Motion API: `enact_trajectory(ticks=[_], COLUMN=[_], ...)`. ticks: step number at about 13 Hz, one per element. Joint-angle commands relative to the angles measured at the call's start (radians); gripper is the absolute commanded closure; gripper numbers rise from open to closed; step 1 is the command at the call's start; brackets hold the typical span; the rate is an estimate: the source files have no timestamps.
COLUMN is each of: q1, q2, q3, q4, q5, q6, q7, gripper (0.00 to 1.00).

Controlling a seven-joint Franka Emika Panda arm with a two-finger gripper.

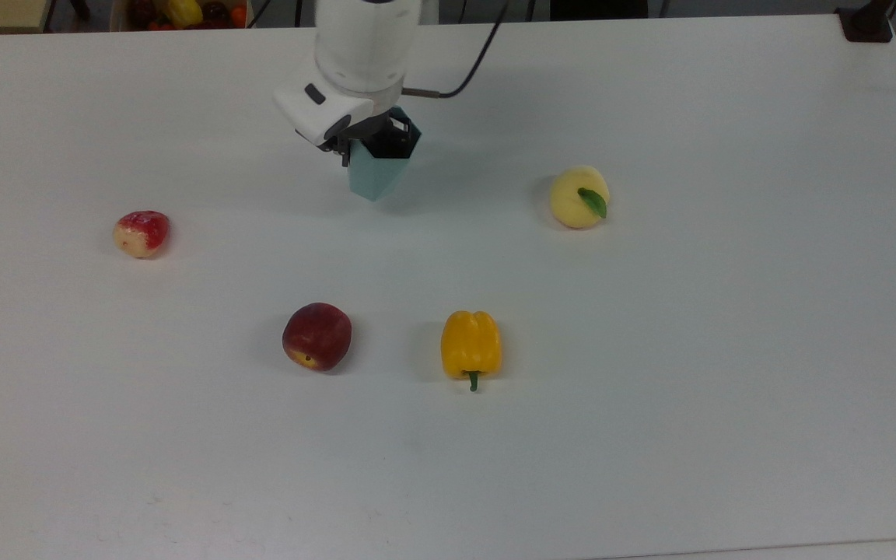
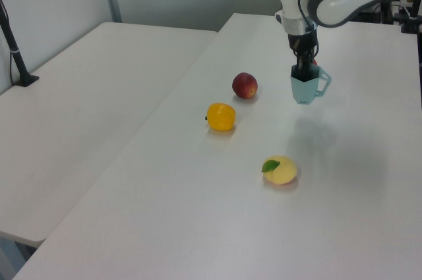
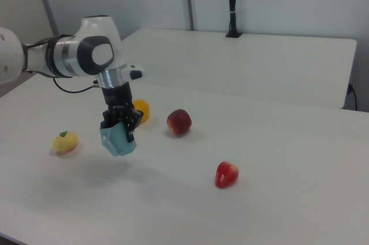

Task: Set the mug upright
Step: 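Rotate the held mug so its base rests on the table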

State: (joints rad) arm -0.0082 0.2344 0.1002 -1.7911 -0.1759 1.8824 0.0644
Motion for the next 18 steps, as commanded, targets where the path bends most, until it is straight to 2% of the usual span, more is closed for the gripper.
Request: enact_trajectory(ticks=[1, 2, 4, 10, 11, 12, 13, 14, 18], q1=[0.004, 0.001, -0.007, -0.023, -0.023, -0.021, -0.019, -0.016, -0.009], q2=[-0.001, 0.008, 0.049, 0.106, 0.112, 0.112, 0.111, 0.109, 0.063], q3=[-0.089, -0.112, -0.138, -0.142, -0.142, -0.142, -0.142, -0.142, -0.126], q4=[-0.016, -0.019, -0.021, -0.024, -0.022, -0.022, -0.021, -0.021, -0.013], q5=[0.209, 0.251, 0.257, 0.273, 0.273, 0.273, 0.271, 0.271, 0.271], q6=[0.055, 0.102, 0.151, 0.188, 0.188, 0.188, 0.188, 0.188, 0.176], q7=[-0.302, -0.339, -0.374, -0.445, -0.443, -0.437, -0.431, -0.429, -0.426], gripper=[1.0, 1.0, 1.0, 1.0, 0.8, 0.36, 0.07, 0.0, 0.0])
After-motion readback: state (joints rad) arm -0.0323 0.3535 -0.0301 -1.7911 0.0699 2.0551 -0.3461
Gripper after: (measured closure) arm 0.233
